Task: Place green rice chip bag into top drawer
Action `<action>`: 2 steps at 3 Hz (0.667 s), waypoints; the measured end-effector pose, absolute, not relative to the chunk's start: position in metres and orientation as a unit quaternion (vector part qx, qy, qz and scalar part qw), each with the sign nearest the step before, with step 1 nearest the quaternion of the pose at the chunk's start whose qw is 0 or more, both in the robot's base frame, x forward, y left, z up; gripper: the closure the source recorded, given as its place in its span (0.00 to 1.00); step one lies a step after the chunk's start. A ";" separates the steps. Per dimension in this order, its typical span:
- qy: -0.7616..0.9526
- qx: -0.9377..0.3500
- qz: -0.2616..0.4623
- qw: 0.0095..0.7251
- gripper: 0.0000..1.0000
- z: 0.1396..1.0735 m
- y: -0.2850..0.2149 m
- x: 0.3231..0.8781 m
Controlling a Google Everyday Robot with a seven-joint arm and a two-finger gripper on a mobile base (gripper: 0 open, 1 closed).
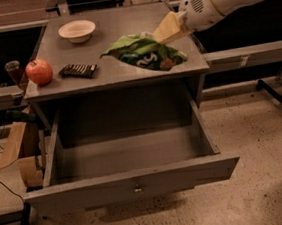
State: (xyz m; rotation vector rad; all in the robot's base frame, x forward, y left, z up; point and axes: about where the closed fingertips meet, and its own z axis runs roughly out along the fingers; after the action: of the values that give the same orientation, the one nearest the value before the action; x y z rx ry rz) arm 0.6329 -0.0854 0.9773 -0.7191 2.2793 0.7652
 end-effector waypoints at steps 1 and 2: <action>0.826 -0.382 0.317 0.268 1.00 0.939 -0.037 0.635; 0.826 -0.382 0.317 0.268 1.00 0.939 -0.037 0.635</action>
Offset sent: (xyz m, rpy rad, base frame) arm 0.0010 0.0389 -0.0280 -0.0155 0.0025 0.2051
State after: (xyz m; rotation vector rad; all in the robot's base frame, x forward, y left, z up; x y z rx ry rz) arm 0.6347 -0.0372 0.9388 -1.0294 2.2284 0.8557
